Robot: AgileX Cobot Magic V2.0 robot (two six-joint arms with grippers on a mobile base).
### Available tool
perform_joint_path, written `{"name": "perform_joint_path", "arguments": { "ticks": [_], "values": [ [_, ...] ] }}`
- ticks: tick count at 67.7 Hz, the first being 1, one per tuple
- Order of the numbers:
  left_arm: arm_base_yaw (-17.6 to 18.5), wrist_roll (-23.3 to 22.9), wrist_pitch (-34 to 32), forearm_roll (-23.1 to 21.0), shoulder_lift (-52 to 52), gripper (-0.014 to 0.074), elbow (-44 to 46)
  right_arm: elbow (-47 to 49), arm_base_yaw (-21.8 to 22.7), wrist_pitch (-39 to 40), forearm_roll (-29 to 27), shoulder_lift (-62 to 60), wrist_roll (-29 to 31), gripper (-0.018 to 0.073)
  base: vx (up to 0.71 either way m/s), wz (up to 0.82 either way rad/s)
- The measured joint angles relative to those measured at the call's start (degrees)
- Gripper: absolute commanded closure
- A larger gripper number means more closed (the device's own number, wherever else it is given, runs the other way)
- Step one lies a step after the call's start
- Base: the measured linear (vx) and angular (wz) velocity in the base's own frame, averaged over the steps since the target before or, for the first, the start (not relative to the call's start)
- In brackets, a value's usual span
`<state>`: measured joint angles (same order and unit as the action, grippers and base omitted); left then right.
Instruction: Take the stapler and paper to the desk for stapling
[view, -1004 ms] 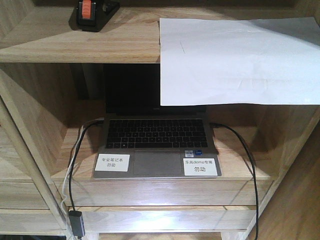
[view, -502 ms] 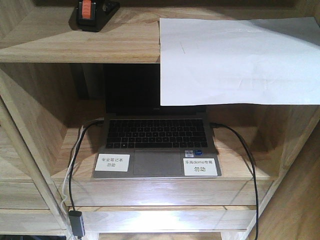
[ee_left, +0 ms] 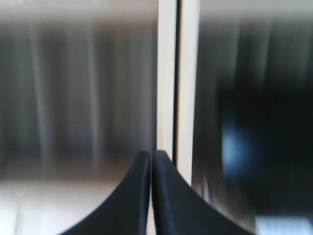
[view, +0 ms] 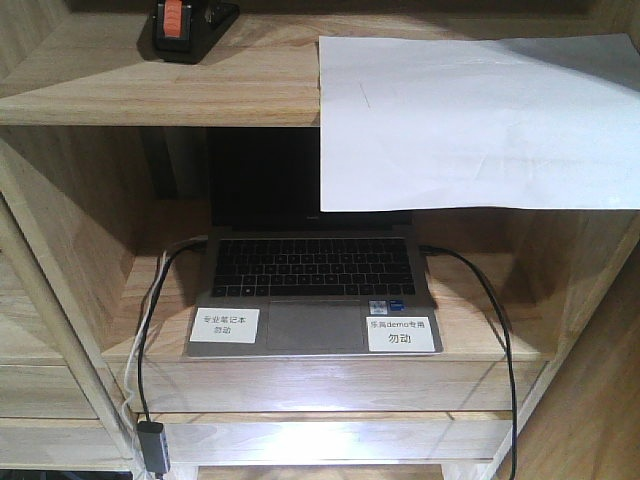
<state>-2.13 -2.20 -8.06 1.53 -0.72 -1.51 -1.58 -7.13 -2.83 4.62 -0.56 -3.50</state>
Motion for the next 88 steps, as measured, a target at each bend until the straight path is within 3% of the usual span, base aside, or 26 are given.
{"name": "perform_joint_path", "arguments": {
  "ticks": [6,18,45,55,75,88],
  "values": [
    [0.00,-0.05,-3.36,0.00,0.00,0.0603,0.49,0.00,0.00,0.00,0.00,0.00,0.00,0.0568,0.00,0.00],
    [0.00,-0.96,-1.21,0.00,0.63,0.0603,9.55,0.00,0.00,0.00,0.00,0.00,0.00,0.0568,0.00,0.00],
    [0.00,-2.62,24.34,0.00,17.84,0.0603,37.79,0.00,0.00,0.00,0.00,0.00,0.00,0.0568,0.00,0.00],
    [0.00,-2.75,28.99,-0.02,20.60,0.0603,39.00,0.00,0.00,0.00,0.00,0.00,0.00,0.0568,0.00,0.00],
    [0.00,-3.01,30.49,-0.02,21.23,0.0596,39.05,0.00,0.00,0.00,0.00,0.00,0.00,0.0568,0.00,0.00],
    [0.00,-2.11,30.86,-0.02,21.23,0.0493,39.05,0.00,0.00,0.00,0.00,0.00,0.00,0.0568,0.00,0.00]
  ]
}}
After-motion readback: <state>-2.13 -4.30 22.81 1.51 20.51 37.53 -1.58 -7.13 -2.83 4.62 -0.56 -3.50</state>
